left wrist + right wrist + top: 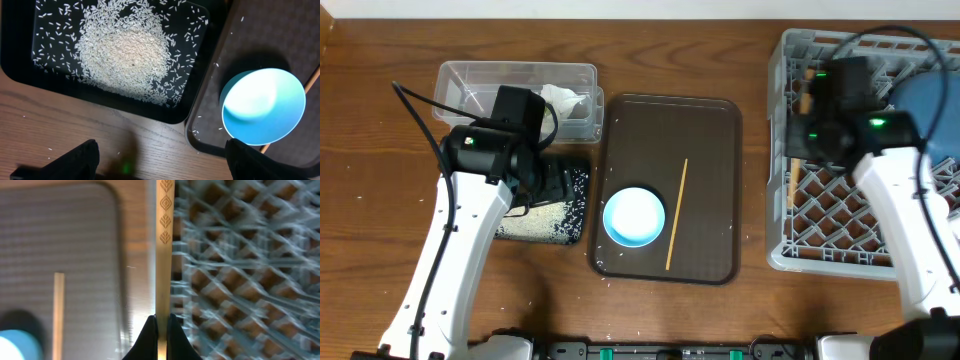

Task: Sort waste into correct bins and load items into the dishwasher rack
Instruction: 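Carry the chopstick to the rack and drop it in the side slot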

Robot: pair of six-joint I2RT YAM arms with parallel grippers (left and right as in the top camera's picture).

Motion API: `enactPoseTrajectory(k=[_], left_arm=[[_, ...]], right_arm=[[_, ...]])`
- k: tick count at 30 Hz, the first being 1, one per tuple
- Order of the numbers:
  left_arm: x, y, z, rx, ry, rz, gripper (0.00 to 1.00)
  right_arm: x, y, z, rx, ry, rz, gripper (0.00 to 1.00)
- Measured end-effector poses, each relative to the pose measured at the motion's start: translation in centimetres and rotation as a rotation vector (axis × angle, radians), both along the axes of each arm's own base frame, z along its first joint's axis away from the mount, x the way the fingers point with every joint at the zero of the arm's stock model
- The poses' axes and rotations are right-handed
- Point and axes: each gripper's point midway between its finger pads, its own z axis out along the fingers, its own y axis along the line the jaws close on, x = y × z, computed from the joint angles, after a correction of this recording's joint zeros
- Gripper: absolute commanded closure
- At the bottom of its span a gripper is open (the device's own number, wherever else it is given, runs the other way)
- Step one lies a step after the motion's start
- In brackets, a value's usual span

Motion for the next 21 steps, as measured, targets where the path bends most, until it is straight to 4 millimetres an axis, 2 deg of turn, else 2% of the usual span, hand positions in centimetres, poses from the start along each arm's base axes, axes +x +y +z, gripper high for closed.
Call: enactPoseTrajectory(k=[3,5,11,14,16,17,18,19,21], left_arm=[[0.0,0.0,0.0,0.0,-0.001,0.0,0.16],[0.0,0.0,0.0,0.0,-0.001,0.0,0.17],[0.0,0.0,0.0,0.0,-0.001,0.0,0.16],[0.0,0.0,0.0,0.0,0.0,0.0,0.17],[0.0,0.0,0.0,0.0,-0.001,0.0,0.17],[0.0,0.0,0.0,0.0,0.0,0.0,0.16],[0.0,0.0,0.0,0.0,-0.001,0.0,0.17],[0.0,0.0,0.0,0.0,-0.001,0.0,0.17],[0.0,0.0,0.0,0.0,-0.001,0.0,0.16]], right_arm=[[-0.3,-2.0,-1.5,0.002,0.057,0.0,0.99],[-0.4,-2.6,-2.7,0.007,0.097,0.011,0.99],[-0.5,-1.6,-6.0,0.054,0.189,0.083,0.99],[-0.4,-1.1,-6.6,0.078,0.201,0.112,0.98],[-0.3,-0.9,-6.6,0.086,0.198,0.122,0.89],[-0.4,-0.8,-6.6,0.09,0.199,0.123,0.73],[-0.5,-0.7,-6.6,0.092,0.202,0.125,0.65],[-0.6,-0.7,-6.6,0.094,0.205,0.135,0.6],[-0.6,-0.6,-6.6,0.097,0.207,0.14,0.58]])
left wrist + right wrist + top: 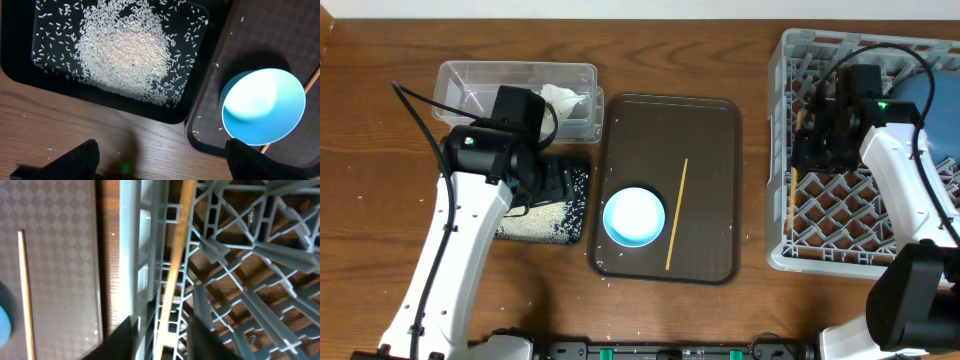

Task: Sort waste into correct bins and load items into the dishwasher rack
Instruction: 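Carry the chopstick to the rack and drop it in the side slot, then reach the right gripper back and grasp the second chopstick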

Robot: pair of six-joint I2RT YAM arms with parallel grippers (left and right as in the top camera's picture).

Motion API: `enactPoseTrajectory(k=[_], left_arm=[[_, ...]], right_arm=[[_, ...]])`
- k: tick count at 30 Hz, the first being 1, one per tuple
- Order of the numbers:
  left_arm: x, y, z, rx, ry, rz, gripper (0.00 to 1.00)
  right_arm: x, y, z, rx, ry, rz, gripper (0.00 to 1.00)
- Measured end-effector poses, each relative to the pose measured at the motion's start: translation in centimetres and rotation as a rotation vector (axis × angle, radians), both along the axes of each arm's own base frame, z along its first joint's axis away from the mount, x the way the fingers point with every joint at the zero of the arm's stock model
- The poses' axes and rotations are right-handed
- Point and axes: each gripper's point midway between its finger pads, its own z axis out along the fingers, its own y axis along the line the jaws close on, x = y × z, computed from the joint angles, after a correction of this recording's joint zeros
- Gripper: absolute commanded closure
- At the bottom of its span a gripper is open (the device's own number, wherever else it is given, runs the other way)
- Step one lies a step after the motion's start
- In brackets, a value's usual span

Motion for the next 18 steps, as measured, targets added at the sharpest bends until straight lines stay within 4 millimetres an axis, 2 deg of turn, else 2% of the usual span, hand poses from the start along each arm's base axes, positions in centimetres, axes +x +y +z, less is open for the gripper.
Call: enactPoseTrajectory(k=[6,8,10,12,15,18], left_arm=[[0.0,0.0,0.0,0.0,0.0,0.0,0.17],[0.0,0.0,0.0,0.0,0.0,0.0,0.16],[0.0,0.0,0.0,0.0,0.0,0.0,0.16],[0.0,0.0,0.0,0.0,0.0,0.0,0.16],[0.0,0.0,0.0,0.0,0.0,0.0,0.16],[0.0,0.0,0.0,0.0,0.0,0.0,0.16]], right_arm=[[-0.5,0.1,0.1,0.008,0.022,-0.006,0.53],[-0.2,0.3,0.8,0.015,0.012,-0.007,0.52],[1.0,1.1,2.3,0.027,-0.045,0.01,0.5],[2.1,2.5,3.8,0.04,-0.107,0.043,0.49],[2.5,6.0,5.7,0.066,-0.175,0.123,0.49],[2.0,9.5,5.8,0.093,-0.175,0.179,0.5]])
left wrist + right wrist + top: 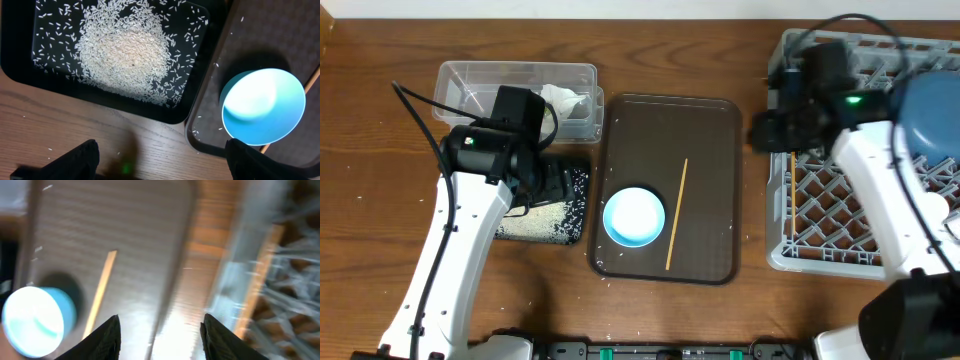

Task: Sort waste into correct bins and load items into the dishwasher rack
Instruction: 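Reach the right gripper back and grasp the second chopstick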

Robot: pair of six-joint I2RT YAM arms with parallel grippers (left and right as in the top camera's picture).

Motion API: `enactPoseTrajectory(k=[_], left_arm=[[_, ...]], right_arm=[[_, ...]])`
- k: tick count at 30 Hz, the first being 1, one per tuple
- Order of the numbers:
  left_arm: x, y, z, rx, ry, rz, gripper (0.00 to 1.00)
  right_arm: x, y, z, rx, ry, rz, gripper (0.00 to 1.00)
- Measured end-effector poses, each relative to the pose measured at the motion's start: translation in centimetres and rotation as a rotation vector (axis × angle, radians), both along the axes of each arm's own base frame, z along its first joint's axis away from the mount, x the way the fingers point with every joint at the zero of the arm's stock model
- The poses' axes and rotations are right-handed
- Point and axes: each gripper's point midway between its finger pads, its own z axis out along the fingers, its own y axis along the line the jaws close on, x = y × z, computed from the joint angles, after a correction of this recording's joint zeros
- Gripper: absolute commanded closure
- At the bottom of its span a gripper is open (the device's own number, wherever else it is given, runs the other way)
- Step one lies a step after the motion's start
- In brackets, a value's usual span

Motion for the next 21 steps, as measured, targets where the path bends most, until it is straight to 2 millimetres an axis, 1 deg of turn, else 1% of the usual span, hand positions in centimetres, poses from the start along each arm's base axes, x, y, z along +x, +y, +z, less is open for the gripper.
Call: enactPoseTrajectory(k=[1,2,4,6,7,9,12,15,17,18,21], left_arm=[[0.0,0.0,0.0,0.0,0.0,0.0,0.16],[0.0,0.0,0.0,0.0,0.0,0.0,0.16],[0.0,0.0,0.0,0.0,0.0,0.0,0.17],[0.0,0.0,0.0,0.0,0.0,0.0,0.16],[0.0,0.0,0.0,0.0,0.0,0.0,0.16],[0.0,0.0,0.0,0.0,0.0,0.0,0.16],[0.0,0.0,0.0,0.0,0.0,0.0,0.16],[0.0,0.0,0.0,0.0,0.0,0.0,0.16],[0.0,0.0,0.0,0.0,0.0,0.0,0.16],[0.0,0.0,0.0,0.0,0.0,0.0,0.16],[0.0,0.0,0.0,0.0,0.0,0.0,0.16]], right_arm=[[-0.2,1.3,-0.2,0.007,0.004,0.018,0.5],[-0.3,2.2,-0.4,0.011,0.008,0.027,0.5],[-0.7,4.4,-1.7,0.021,0.038,0.041,0.5],[-1.6,6.2,-3.9,0.02,0.098,0.044,0.49],[-2.0,6.8,-4.9,0.013,0.128,0.044,0.49],[-3.4,8.4,-7.7,-0.011,0.213,0.045,0.48],[-5.1,10.0,-10.8,-0.051,0.304,0.039,0.48],[-6.4,11.2,-13.1,-0.104,0.355,0.017,0.49],[-6.9,11.6,-14.1,-0.137,0.371,-0.001,0.51],[-7.1,11.6,-14.5,-0.152,0.378,-0.013,0.53],[-7.8,11.8,-15.9,-0.193,0.4,-0.042,0.64]])
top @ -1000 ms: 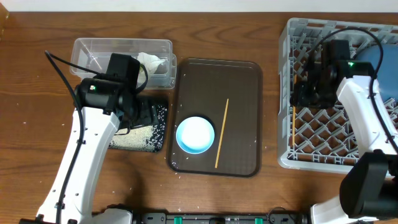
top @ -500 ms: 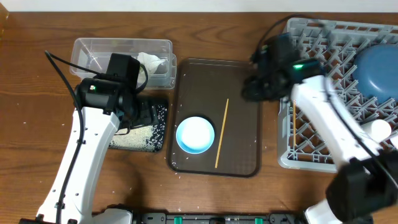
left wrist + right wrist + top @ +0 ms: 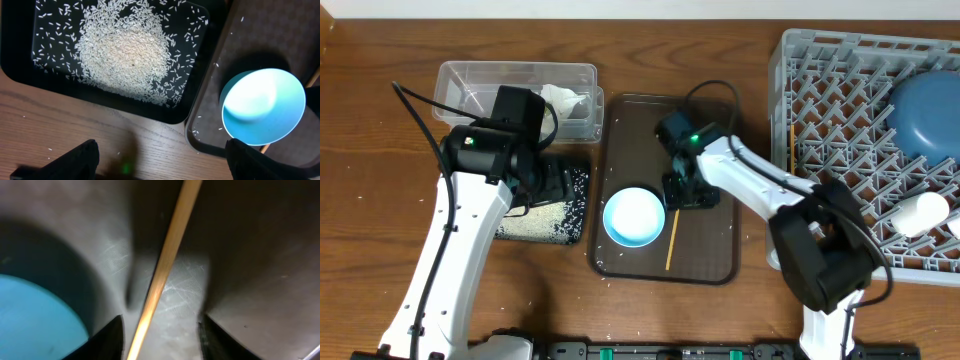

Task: Sort waste into correct bins and load items into the dishwasher rack
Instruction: 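Reach the right gripper back and grasp the second chopstick, then place the second chopstick into the rack's side slot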

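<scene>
A wooden chopstick lies on the brown tray, next to a light blue bowl. My right gripper is down on the tray, open. In the right wrist view the chopstick runs between its fingers, apart from both. The grey dishwasher rack at the right holds another chopstick, a dark blue dish and a white cup. My left gripper hangs open over the black tray of rice; the bowl shows at its right.
A clear plastic bin with crumpled white paper stands at the back left, behind the rice tray. Stray rice grains lie on the wooden table and on the brown tray's left edge.
My right gripper was open near the rack's left edge; now it is low on the brown tray, its fingers either side of the chopstick. The left arm has not moved.
My right gripper was shut on a chopstick at the rack's left side. Then it was open, with that chopstick resting in the rack. It then stood at the rack's left edge, and now it straddles the second chopstick on the tray. The left arm stayed still.
</scene>
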Robot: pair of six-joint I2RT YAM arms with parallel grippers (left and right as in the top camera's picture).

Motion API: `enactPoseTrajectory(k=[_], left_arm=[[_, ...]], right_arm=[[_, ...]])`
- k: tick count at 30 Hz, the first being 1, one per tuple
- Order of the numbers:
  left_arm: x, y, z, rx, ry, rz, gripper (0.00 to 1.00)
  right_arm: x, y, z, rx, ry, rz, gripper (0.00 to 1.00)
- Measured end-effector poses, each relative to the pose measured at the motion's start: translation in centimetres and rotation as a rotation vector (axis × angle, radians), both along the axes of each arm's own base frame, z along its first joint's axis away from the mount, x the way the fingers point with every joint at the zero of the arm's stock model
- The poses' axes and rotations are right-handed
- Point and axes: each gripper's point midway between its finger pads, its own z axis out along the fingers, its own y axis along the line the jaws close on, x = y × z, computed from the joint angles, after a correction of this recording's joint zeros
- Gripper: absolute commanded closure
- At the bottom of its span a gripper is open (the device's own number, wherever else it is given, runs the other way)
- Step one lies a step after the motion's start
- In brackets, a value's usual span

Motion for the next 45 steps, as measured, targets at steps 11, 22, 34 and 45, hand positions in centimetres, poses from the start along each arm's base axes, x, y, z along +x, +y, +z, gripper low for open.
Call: enactPoseTrajectory(k=[11,22,34,45], left_arm=[[0.0,0.0,0.0,0.0,0.0,0.0,0.16],[0.0,0.0,0.0,0.0,0.0,0.0,0.16],[0.1,0.0,0.0,-0.001,-0.004,0.0,0.16],[0.1,0.0,0.0,-0.001,-0.004,0.0,0.16]], right_arm=[[0.6,-1.3,-0.4,-0.026,0.008,-0.059,0.99],[6.1,-8.7,9.7,0.06,-0.176,-0.062,0.99],[7.5,-21.7,17.6,0.023,-0.37,-0.18,0.99],[8.2,-21.9,10.2,0.038,-0.193,-0.132,0.74]])
